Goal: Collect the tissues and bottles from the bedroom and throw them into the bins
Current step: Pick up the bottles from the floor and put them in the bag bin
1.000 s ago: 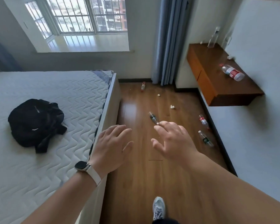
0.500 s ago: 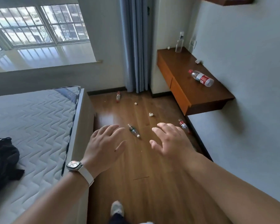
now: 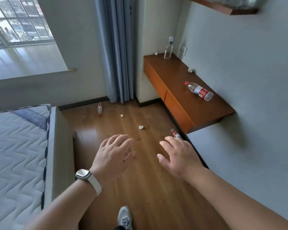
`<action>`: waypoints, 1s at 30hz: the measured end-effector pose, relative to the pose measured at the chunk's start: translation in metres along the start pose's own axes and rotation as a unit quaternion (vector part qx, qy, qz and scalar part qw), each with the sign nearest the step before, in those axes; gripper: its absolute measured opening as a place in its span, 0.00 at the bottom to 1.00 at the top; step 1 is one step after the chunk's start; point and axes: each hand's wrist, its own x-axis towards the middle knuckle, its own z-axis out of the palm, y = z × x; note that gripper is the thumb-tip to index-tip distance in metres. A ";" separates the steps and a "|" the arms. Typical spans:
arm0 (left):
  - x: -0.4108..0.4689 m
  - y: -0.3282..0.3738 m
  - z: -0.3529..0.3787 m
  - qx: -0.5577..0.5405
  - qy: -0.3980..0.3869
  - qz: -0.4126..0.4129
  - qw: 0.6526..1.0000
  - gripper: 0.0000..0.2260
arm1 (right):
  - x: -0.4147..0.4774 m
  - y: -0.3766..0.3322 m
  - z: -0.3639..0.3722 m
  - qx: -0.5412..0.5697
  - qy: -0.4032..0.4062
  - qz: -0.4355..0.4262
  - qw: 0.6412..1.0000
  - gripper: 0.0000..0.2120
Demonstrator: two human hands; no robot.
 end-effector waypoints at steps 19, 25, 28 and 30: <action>0.142 -0.069 0.064 -0.045 -0.063 0.101 0.992 0.19 | 0.102 0.023 0.028 0.010 -0.044 0.129 0.991 0.24; 0.189 -0.041 0.092 -0.032 -0.111 0.113 0.987 0.19 | 0.109 0.074 0.045 0.032 -0.056 0.160 0.985 0.23; 0.211 -0.022 0.104 -0.027 -0.116 0.115 0.986 0.18 | 0.118 0.109 0.053 0.044 -0.074 0.160 0.983 0.23; 0.226 -0.009 0.113 -0.017 -0.130 0.124 0.984 0.18 | 0.127 0.132 0.056 0.052 -0.082 0.161 0.982 0.24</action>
